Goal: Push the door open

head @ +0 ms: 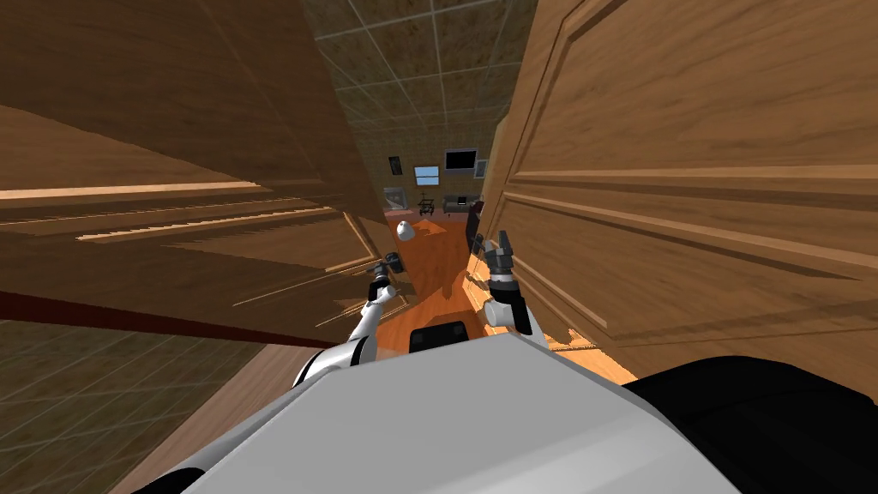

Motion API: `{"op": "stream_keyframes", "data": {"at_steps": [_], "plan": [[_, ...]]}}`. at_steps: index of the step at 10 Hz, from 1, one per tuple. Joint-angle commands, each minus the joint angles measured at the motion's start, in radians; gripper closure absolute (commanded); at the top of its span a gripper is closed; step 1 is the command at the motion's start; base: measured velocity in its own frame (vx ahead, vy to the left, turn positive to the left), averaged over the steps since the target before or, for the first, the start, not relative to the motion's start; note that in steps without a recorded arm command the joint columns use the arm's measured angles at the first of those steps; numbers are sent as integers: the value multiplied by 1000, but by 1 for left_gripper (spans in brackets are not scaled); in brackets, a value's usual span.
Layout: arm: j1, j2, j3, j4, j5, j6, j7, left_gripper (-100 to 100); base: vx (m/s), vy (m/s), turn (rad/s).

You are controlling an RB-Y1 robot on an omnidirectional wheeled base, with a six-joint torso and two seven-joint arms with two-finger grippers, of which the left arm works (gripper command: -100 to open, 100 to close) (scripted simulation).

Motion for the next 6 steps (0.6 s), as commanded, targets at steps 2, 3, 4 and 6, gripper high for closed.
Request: {"op": "stream_keyframes", "data": {"at_steps": [2,3,4,6], "plan": [[10,-2,52,-42,33,-4,-56,100,204,9,-46],[15,-3,73,-52,48,-7,-77,100,185,-31,-65],[21,-4,97,-64,64,-10,-101,100,208,-25,-39],[24,-5,108,-70,72,-12,-113,100,117,18,-25]]}}
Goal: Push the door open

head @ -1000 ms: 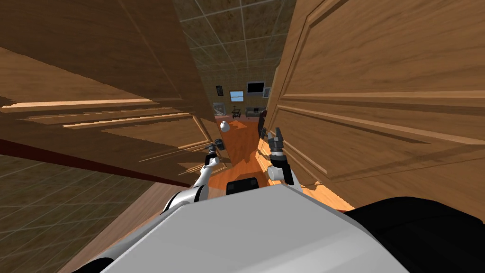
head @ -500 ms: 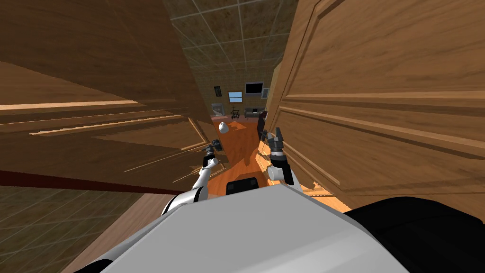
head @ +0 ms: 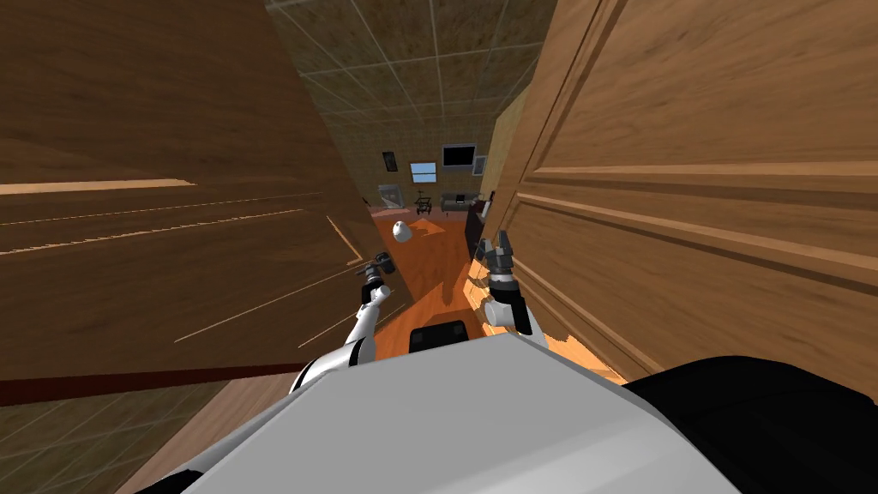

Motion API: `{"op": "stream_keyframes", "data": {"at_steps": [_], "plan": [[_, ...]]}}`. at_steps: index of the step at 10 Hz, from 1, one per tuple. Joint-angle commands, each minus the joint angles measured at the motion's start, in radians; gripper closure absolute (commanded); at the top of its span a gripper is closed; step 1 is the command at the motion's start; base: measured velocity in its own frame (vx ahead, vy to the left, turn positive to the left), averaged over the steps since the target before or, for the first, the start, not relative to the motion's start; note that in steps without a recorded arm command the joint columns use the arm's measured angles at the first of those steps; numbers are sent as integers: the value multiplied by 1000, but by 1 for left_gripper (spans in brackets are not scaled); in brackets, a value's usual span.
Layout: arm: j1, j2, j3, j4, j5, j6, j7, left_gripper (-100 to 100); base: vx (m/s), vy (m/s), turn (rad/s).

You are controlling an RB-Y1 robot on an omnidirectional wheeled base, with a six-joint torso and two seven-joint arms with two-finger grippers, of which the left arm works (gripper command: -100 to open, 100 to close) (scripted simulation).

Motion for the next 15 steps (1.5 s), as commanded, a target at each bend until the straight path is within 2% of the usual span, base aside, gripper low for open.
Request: {"op": "stream_keyframes", "data": {"at_steps": [1,4,6,8,10,14,15], "plan": [[8,-2,33,-22,22,-3,-36,100,110,14,-66],[25,-9,97,-54,66,-12,-101,100,152,4,-62],[32,-13,123,-67,84,-16,-127,100,142,11,-30],[45,-20,173,-92,120,-23,-177,100,162,15,-70],[55,-27,209,-109,145,-28,-213,100,153,6,-36],[71,-41,271,-140,188,-37,-275,100,145,17,-37],[71,-41,271,-140,188,-37,-275,100,119,7,18]]}}
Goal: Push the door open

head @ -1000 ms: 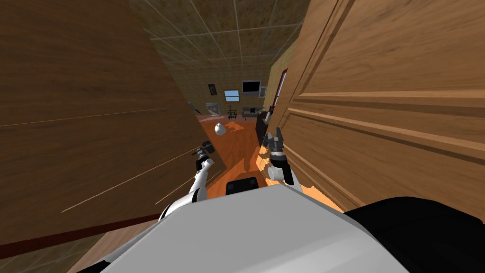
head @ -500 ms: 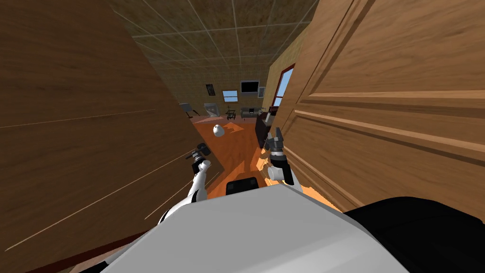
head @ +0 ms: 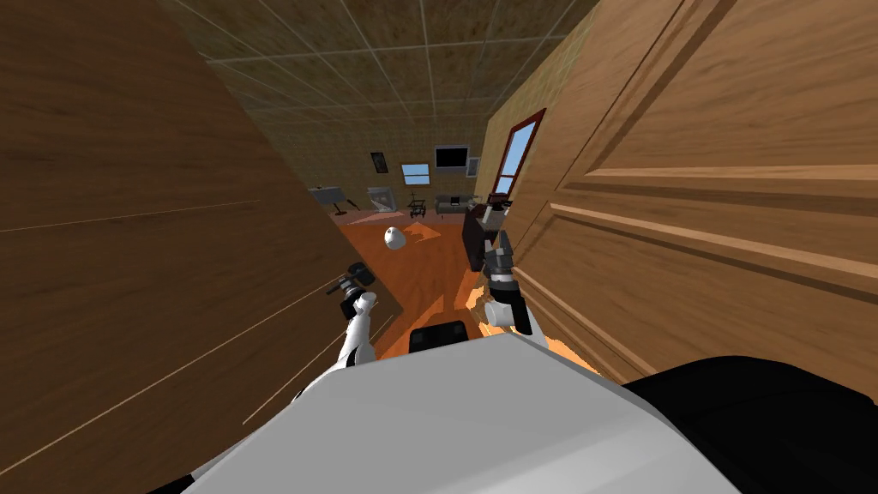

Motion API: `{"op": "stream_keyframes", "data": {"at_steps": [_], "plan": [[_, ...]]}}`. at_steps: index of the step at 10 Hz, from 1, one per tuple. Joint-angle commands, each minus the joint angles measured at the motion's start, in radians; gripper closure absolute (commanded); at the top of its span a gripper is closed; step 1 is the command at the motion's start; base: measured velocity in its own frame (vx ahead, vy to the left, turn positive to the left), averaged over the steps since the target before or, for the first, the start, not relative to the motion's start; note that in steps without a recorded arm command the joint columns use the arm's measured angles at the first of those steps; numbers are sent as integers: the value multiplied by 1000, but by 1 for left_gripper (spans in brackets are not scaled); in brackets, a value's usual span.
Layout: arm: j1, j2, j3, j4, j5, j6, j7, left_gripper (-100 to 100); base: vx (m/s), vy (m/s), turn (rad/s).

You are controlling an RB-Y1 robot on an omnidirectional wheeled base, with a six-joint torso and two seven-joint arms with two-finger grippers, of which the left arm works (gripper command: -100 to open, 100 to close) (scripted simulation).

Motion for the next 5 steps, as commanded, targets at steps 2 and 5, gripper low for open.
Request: {"op": "stream_keyframes", "data": {"at_steps": [2,5], "plan": [[-1,1,34,-3,23,-17,-28,100,172,9,-33],[12,-5,53,-6,36,-22,-42,100,130,33,3]]}}
